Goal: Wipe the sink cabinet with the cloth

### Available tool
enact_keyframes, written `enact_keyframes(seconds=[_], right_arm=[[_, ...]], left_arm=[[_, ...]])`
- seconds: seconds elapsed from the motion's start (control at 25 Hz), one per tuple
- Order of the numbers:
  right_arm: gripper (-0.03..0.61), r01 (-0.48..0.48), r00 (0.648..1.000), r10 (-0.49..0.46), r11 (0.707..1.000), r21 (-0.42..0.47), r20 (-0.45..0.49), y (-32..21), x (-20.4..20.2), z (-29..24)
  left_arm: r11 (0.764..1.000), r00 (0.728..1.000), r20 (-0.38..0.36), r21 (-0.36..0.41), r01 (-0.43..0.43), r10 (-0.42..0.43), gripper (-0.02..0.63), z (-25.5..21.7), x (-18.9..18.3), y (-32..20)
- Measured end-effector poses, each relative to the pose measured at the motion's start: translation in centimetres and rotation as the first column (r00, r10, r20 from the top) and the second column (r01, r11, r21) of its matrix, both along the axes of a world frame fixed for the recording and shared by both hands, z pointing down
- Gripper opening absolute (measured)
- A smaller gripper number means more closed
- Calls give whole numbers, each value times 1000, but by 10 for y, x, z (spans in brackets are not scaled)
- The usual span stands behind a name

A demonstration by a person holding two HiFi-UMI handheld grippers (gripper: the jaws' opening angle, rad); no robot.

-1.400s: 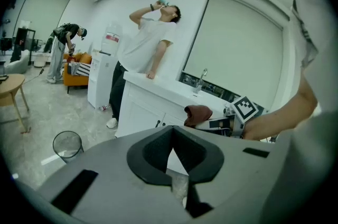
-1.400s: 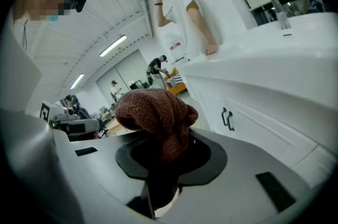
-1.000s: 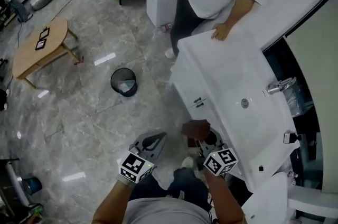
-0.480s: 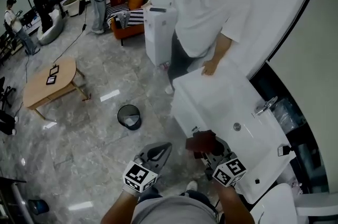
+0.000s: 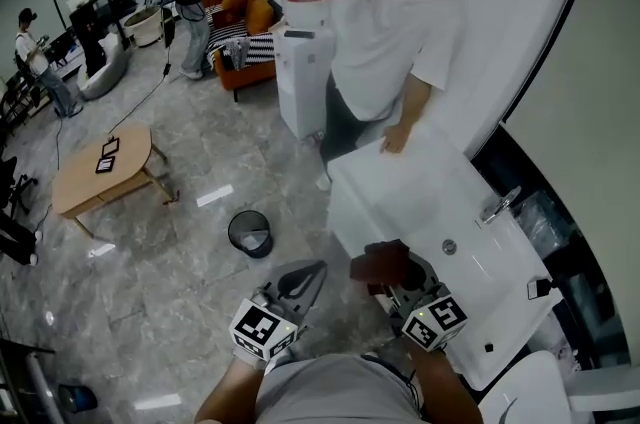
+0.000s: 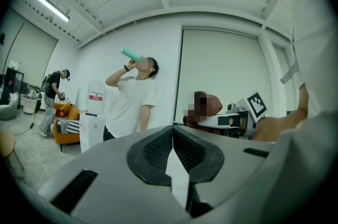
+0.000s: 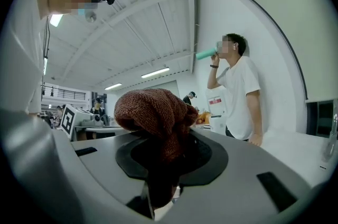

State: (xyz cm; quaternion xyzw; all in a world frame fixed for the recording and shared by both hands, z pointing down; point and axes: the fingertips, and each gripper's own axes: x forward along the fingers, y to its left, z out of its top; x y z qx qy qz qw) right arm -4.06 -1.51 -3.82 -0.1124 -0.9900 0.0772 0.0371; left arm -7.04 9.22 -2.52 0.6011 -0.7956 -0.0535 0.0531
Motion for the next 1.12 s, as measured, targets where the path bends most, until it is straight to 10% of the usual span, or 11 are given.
enact_keyframes(seconds=[1.12], right_arm=[[97, 6, 1000, -6, 1000, -13, 23, 23, 27, -1]], left_arm=[[998, 999, -1, 26, 53, -53, 12, -11, 22, 27]])
